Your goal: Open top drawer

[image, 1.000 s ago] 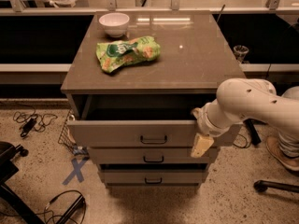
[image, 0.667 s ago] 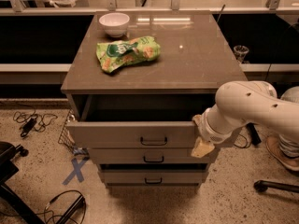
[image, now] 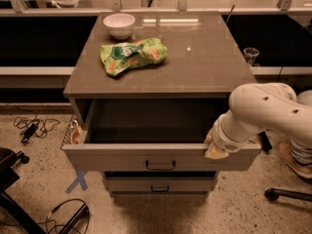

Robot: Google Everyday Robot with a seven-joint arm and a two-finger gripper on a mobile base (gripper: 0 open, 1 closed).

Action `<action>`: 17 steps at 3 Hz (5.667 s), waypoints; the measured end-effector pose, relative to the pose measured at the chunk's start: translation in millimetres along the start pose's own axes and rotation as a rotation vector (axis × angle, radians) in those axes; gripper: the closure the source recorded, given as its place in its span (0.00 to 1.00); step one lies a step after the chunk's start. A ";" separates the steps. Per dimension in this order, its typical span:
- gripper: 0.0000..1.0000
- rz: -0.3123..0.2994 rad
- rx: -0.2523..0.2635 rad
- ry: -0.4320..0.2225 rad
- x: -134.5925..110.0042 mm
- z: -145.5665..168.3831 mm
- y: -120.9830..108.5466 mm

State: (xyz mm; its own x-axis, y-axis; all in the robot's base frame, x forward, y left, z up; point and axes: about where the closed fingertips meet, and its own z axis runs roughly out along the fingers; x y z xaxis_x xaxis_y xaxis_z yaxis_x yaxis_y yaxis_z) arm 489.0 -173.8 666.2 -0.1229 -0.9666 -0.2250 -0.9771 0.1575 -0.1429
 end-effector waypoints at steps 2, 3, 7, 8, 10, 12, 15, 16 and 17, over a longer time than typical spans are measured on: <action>1.00 0.000 0.000 0.000 -1.5 -6.4 -0.7; 1.00 0.000 -0.049 0.026 9.3 -21.1 31.8; 0.85 -0.023 -0.077 0.015 20.3 -34.3 61.6; 0.62 -0.025 -0.076 0.016 20.0 -34.7 62.0; 0.07 -0.028 -0.076 0.018 19.3 -35.4 63.0; 0.00 -0.049 -0.053 0.082 15.3 -58.6 45.2; 0.64 -0.042 0.080 0.169 28.8 -95.7 -43.8; 0.87 0.002 0.058 0.080 44.6 -61.4 -43.3; 1.00 0.023 -0.005 -0.044 41.9 -16.6 -29.0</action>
Offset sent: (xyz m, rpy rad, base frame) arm -0.2846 -0.0713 0.0838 -0.2555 0.4924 -0.2038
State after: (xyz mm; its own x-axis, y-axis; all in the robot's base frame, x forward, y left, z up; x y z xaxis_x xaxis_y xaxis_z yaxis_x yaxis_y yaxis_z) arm 509.3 -222.3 676.9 -0.1374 -0.9529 -0.2703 -0.9750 0.1782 -0.1328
